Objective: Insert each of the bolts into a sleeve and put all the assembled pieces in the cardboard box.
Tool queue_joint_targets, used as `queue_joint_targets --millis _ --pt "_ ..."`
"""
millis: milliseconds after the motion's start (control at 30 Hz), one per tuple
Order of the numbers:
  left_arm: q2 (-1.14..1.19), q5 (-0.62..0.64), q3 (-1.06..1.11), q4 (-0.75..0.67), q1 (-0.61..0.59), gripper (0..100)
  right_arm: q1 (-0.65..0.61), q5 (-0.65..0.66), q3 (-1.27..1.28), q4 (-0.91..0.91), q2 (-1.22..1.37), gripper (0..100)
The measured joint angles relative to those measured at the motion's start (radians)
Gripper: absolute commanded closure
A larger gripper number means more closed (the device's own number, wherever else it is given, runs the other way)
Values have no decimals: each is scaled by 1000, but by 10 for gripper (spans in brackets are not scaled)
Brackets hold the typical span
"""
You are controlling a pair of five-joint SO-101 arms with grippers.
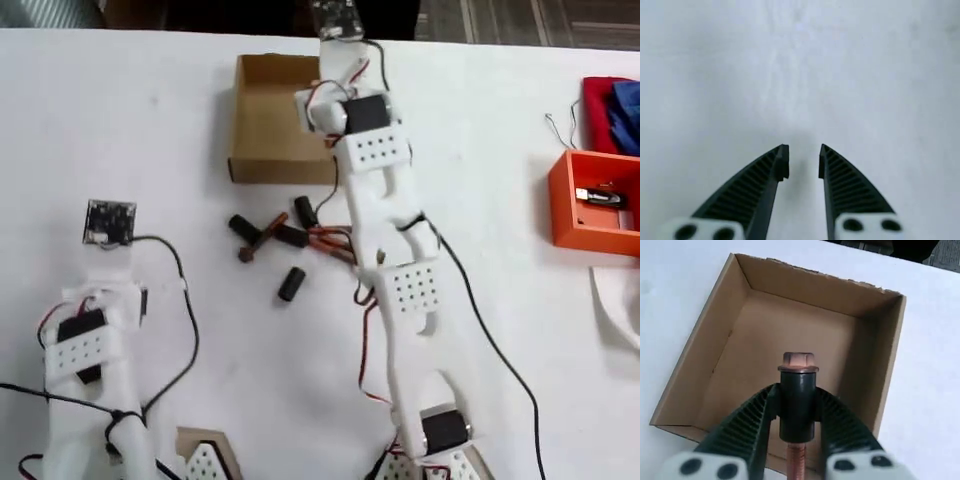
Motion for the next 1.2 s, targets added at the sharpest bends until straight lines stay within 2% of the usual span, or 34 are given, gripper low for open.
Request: queue_joint_targets --millis 200,467,1200 --pt "0 0 8 -17 0 877 5 -2 35 -89 15 976" --pt "0 0 8 -17 0 879 23 -77 181 -232 21 976" --pt "0 0 21 -20 0 879 23 -77 195 -261 94 976"
